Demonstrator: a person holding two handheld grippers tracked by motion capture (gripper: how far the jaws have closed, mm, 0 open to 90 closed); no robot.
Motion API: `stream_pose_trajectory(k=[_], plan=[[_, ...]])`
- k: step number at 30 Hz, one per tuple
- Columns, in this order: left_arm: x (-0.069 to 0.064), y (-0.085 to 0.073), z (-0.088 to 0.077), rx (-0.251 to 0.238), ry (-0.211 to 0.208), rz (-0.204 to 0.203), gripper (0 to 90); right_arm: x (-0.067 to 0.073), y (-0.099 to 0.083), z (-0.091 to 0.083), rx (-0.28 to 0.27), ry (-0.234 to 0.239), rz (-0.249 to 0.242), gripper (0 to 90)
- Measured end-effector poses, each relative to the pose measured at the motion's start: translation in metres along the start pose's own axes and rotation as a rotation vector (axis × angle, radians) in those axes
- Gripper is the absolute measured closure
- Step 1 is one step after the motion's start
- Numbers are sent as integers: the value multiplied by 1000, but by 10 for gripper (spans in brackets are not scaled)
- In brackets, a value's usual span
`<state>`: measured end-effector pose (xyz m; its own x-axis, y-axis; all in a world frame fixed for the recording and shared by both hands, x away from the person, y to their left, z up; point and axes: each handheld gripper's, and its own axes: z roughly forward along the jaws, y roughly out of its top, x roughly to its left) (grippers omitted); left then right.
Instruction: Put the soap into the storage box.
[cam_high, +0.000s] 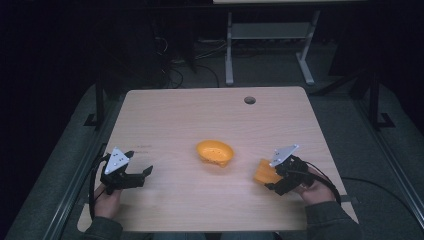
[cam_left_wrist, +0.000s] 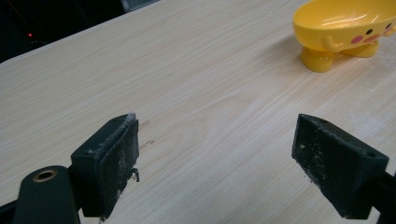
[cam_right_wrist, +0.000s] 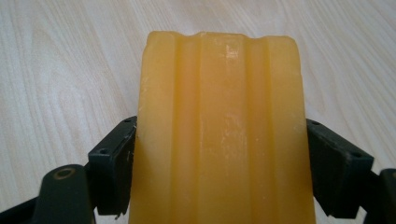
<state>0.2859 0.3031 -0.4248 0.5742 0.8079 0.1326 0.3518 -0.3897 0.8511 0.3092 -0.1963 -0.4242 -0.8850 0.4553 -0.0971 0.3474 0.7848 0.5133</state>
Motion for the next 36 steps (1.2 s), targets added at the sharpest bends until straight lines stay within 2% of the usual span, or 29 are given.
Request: stream_pose_trajectory(k=[14,23,24,36], plan=[[1,0,0,-8,0,-9,141,-9,31,0,20,28,-45,207],[0,0,0,-9,-4,-8,141,-12,45,4,46,28,-82,207],[0,0,0,-9,-4,-6,141,-12,46,4,50,35,-74,207],[0,0,0,-11,-2,-8,141,-18,62,2,45,38,-101,207]])
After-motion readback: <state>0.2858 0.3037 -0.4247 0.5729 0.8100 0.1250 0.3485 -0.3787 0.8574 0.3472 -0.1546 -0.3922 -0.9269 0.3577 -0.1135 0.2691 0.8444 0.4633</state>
